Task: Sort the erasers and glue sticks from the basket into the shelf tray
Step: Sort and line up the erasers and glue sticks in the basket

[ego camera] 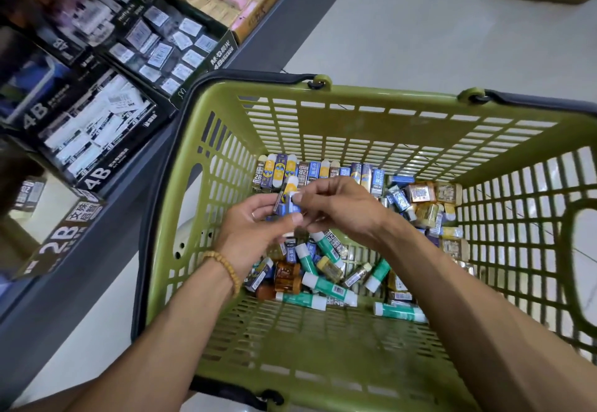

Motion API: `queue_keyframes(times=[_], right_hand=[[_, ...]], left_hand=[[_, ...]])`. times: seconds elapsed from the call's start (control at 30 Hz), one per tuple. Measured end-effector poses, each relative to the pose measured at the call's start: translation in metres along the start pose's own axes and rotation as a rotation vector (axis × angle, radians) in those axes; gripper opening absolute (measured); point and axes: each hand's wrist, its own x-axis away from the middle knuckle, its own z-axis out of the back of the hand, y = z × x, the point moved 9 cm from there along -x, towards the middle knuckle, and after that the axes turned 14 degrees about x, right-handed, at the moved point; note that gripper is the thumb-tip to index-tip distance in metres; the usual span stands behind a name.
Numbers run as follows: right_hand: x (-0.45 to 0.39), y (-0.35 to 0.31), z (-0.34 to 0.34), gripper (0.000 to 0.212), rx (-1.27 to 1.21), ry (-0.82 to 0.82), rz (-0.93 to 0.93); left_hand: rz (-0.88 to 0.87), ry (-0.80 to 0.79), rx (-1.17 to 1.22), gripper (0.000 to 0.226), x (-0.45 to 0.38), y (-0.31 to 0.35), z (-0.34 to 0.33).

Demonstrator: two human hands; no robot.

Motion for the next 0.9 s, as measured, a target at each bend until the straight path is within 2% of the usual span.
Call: queue_keyframes(times=[0.1, 0.17, 0.23, 0.33, 0.4, 0.5, 0.6, 0.7, 0.77, 0.87, 0.9], right_hand=[[-0.001, 0.001, -0.003, 0.01, -0.139, -0.028, 0.002], [-0.003, 0.002, -0.002, 0.011, -0.185, -0.02, -0.011], [-0.007, 0.005, 0.009, 0.013, -0.191, 0.097, -0.036], [-0.018, 0.007, 0.04, 0.018, -0.037, 0.406, -0.065], [-0.028, 0.003, 0.049, 0.023, 0.131, 0.527, -0.063], [-0.039, -0.005, 0.049, 0.03, 0.331, 0.615, -0.051], [-0.045, -0.003, 0.046, 0.027, 0.294, 0.641, -0.044], [-0.034, -0.009, 0.046, 0.026, 0.369, 0.682, 0.009], [-0.022, -0.008, 0.037, 0.027, 0.309, 0.586, 0.038], [-0.014, 0.003, 0.005, 0.024, 0.055, 0.213, 0.002], [-0.012, 0.005, 0.0, 0.02, 0.051, 0.158, 0.002]], left_hand=[[0.051, 0.005, 0.236, 0.023, -0.003, -0.002, 0.002], [0.064, 0.02, 0.246, 0.02, -0.005, -0.003, 0.005], [0.05, 0.065, 0.228, 0.016, -0.007, -0.004, 0.009], [0.007, 0.131, 0.166, 0.015, -0.009, -0.002, 0.016], [-0.006, 0.124, 0.134, 0.016, -0.01, -0.001, 0.016], [0.001, 0.103, 0.088, 0.016, -0.011, -0.002, 0.013], [0.013, 0.082, 0.057, 0.024, -0.013, -0.004, 0.012], [0.037, 0.066, 0.061, 0.028, -0.013, -0.007, 0.011], [0.038, 0.055, 0.072, 0.023, -0.013, -0.006, 0.008], [0.057, 0.014, 0.099, 0.015, -0.012, -0.007, 0.003], [0.069, -0.013, 0.094, 0.016, -0.012, -0.008, 0.001]])
